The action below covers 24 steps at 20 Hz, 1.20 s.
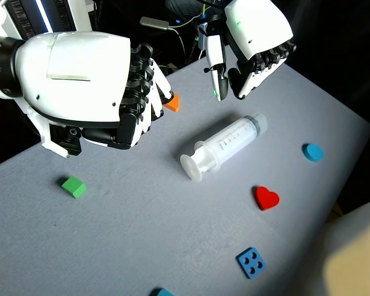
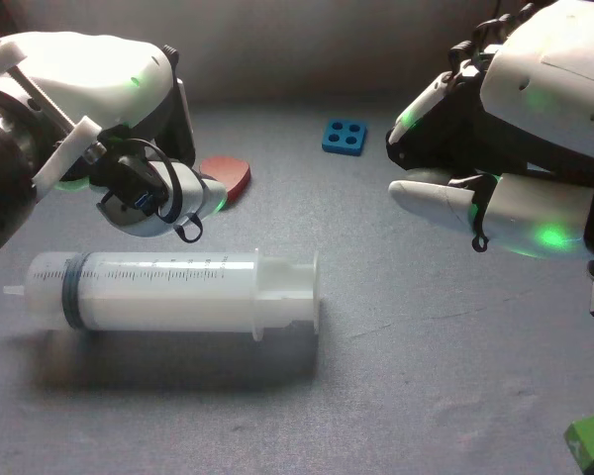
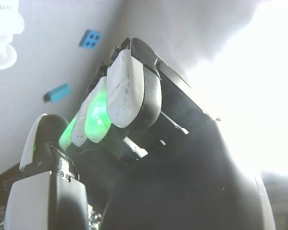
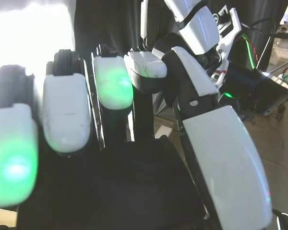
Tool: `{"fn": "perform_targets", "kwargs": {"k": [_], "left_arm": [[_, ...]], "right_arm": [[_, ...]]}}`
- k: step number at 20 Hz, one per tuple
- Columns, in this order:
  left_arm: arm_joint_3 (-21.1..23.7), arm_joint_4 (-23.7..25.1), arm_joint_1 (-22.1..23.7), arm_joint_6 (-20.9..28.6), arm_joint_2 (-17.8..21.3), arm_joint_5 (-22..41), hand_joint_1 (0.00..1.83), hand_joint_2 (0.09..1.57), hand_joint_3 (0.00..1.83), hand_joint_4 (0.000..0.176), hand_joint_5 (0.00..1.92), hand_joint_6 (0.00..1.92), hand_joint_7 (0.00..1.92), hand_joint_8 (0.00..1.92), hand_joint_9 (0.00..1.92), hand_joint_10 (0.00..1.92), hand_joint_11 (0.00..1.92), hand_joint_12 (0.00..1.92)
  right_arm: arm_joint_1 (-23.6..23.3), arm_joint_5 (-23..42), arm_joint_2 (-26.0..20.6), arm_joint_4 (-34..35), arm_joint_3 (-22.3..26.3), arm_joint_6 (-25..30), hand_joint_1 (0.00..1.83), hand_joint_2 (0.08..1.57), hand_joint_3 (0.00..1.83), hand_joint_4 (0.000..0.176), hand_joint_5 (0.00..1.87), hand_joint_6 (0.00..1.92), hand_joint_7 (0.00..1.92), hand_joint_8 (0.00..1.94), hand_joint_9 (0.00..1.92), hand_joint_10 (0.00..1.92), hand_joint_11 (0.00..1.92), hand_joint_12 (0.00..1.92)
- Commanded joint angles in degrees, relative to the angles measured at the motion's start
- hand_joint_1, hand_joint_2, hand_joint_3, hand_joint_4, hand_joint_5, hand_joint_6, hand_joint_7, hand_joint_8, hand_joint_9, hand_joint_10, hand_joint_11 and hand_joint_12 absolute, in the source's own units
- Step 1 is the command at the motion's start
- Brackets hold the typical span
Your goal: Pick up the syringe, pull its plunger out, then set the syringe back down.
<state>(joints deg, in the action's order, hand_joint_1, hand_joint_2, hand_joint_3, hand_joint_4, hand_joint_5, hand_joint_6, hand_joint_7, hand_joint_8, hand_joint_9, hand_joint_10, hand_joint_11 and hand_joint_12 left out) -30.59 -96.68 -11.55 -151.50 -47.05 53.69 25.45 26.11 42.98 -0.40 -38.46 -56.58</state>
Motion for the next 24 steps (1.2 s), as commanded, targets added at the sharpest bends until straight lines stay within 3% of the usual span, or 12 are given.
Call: {"fn": "perform_targets", "kwargs": {"k": [1,4,5,6,8,9,13,15,17,21,24], "left_arm": [[0.06,4.37,0.86,-0.25,-0.19,0.79,0.00,1.05,0.13,0.000,0.06,0.05,0.01,0.03,0.00,0.03,0.00,0.07],[0.31,4.37,0.87,-0.47,-0.19,0.79,0.00,1.05,0.13,0.000,0.06,0.05,0.01,0.03,0.00,0.03,0.00,0.07],[0.41,4.37,0.87,-0.51,-0.19,0.79,0.00,1.11,0.00,0.000,0.08,0.00,0.03,0.00,0.01,0.00,0.00,0.08],[0.49,4.37,0.89,-0.51,-0.19,0.79,0.00,1.12,0.00,0.000,0.08,0.00,0.02,0.00,0.00,0.00,0.00,0.08],[0.61,4.37,0.95,-0.65,-0.19,0.80,0.00,1.12,0.00,0.000,0.08,0.00,0.03,0.00,0.02,0.01,0.00,0.09],[0.66,4.37,0.95,-0.82,-0.19,0.80,0.00,1.12,0.00,0.000,0.08,0.00,0.03,0.00,0.03,0.01,0.01,0.09],[0.88,4.37,0.41,-2.39,-0.20,1.70,0.00,1.12,0.00,0.000,0.10,0.00,0.08,0.00,0.08,0.00,0.00,0.32],[1.02,4.37,-1.04,-2.93,-0.54,2.96,0.00,1.10,0.00,0.000,0.10,0.00,0.06,0.00,0.06,0.01,0.00,0.24],[1.26,4.37,-2.11,-2.48,-1.26,6.11,0.14,1.05,0.00,0.000,0.09,0.00,0.06,0.00,0.05,0.00,0.00,0.25],[1.08,4.39,-4.67,3.95,-3.57,12.50,0.42,0.95,0.00,0.000,0.11,0.00,0.11,0.00,0.09,0.00,0.00,0.37],[0.70,4.39,-6.12,6.62,-5.55,14.95,0.55,1.00,0.01,0.000,0.09,0.00,0.09,0.00,0.07,0.00,0.00,0.33]], "right_arm": [[-0.29,6.82,-0.15,0.21,0.25,-0.09,0.00,0.94,0.13,0.000,0.00,0.04,0.00,0.02,0.00,0.02,0.00,0.31],[-0.28,6.83,-0.15,0.21,0.26,-0.15,0.00,0.94,0.13,0.000,0.00,0.04,0.00,0.02,0.00,0.02,0.00,0.31],[-0.25,6.84,-0.15,0.21,0.26,-0.18,0.00,1.00,0.01,0.000,0.08,0.01,0.08,0.00,0.06,0.01,0.00,0.44],[-0.24,6.84,-0.15,0.21,0.26,-0.19,0.02,1.00,0.00,0.000,0.12,0.01,0.11,0.01,0.10,0.01,0.00,0.54],[-0.24,6.84,-0.15,0.21,0.26,-0.21,0.02,1.00,0.00,0.000,0.14,0.00,0.11,0.00,0.10,0.00,0.00,0.49],[-0.24,6.84,-0.15,0.21,0.26,-0.21,0.02,1.00,0.00,0.000,0.14,0.00,0.12,0.00,0.11,0.00,0.00,0.55],[-0.24,6.92,-0.16,0.21,0.25,-0.34,0.01,0.99,0.00,0.000,0.14,0.00,0.12,0.00,0.12,0.00,0.00,0.57],[-0.24,7.09,-0.15,0.22,0.25,-0.35,0.01,1.00,0.00,0.000,0.14,0.00,0.12,0.00,0.12,0.00,0.00,0.54],[-0.23,7.25,-0.20,0.22,0.24,-0.35,0.01,1.00,0.00,0.000,0.15,0.01,0.13,0.00,0.11,0.00,0.00,0.53],[-0.41,6.91,-1.12,1.69,0.22,-0.40,0.01,1.00,0.00,0.000,0.15,0.00,0.13,0.00,0.12,0.00,0.00,0.51],[-1.99,-0.85,-1.63,1.69,0.22,-4.47,0.00,1.01,0.00,0.000,0.15,0.00,0.13,0.00,0.12,0.00,0.00,0.54]]}}
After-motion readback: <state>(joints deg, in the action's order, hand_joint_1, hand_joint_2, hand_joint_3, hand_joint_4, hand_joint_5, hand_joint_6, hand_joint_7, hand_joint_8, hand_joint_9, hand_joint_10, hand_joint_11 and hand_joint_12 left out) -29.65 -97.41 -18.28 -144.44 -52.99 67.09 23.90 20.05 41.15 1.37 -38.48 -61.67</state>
